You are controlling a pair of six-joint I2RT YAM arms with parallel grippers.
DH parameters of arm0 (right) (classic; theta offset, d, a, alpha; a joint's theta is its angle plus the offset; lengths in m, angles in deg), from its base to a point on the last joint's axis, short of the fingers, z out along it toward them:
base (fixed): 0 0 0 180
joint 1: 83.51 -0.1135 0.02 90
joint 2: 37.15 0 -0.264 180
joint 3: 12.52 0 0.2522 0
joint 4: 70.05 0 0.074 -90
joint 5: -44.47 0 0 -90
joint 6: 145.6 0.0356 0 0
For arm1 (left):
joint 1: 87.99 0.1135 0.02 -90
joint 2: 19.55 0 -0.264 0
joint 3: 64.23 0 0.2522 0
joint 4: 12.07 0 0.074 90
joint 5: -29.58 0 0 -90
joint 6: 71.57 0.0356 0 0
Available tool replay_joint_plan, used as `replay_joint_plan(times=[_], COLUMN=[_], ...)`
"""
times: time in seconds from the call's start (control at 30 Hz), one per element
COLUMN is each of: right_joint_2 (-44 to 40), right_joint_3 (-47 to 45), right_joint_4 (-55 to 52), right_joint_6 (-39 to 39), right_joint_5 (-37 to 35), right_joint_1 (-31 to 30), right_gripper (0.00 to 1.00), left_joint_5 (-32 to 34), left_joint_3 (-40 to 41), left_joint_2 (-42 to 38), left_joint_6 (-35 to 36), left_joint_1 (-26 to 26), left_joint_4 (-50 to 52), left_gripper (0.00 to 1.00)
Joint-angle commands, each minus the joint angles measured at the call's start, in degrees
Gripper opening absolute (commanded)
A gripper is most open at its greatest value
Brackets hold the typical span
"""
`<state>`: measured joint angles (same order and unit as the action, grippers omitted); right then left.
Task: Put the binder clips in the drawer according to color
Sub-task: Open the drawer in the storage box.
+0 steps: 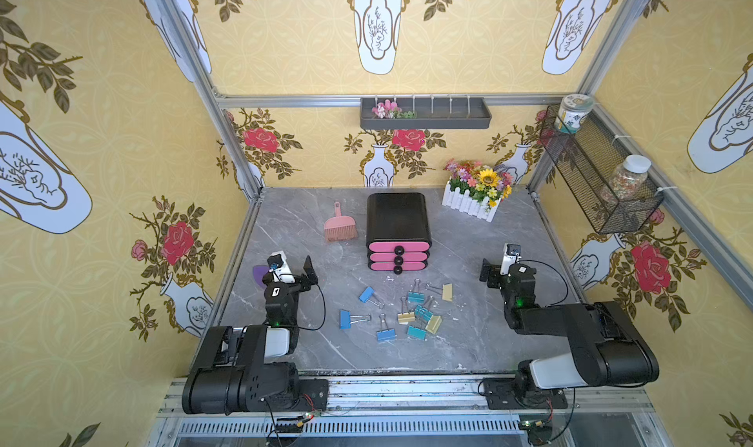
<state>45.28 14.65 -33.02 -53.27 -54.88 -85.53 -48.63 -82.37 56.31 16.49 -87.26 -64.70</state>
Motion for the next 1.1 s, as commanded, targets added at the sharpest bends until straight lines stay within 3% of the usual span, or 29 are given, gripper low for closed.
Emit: replay_joint_plan(times=[0.0, 0.8, 0.9, 1.07], right_joint_2=[-0.3, -0.5, -6.0, -16.2], right_joint_3=[-0.1, -0.3, 1.4, 5.4], right_joint_4=[1.3, 1.7, -5.7, -19.4], right_joint_6=[0.1, 0.0, -0.7, -2.6], right_joint_5=[-0.2, -0.4, -3.0, -5.9], right_joint_1=[-0.1, -0.1, -1.4, -5.4], right_gripper=[0.97, 0.97, 0.97, 0.97], left_joint_5=[-0.2, -0.2, 9.5, 12.3], left_joint_3=[0.0, -0.5, -5.8, -13.9], left_joint_2=[0.1, -1.0, -7.3, -14.7], left_joint_6=[0.4, -0.3, -3.0, -8.4], left_joint_1=[0.1, 0.8, 0.0, -0.2], left_joint_4=[-1.4, -0.4, 14.1, 29.3], left_gripper=[1.00, 1.00, 1.00, 1.00])
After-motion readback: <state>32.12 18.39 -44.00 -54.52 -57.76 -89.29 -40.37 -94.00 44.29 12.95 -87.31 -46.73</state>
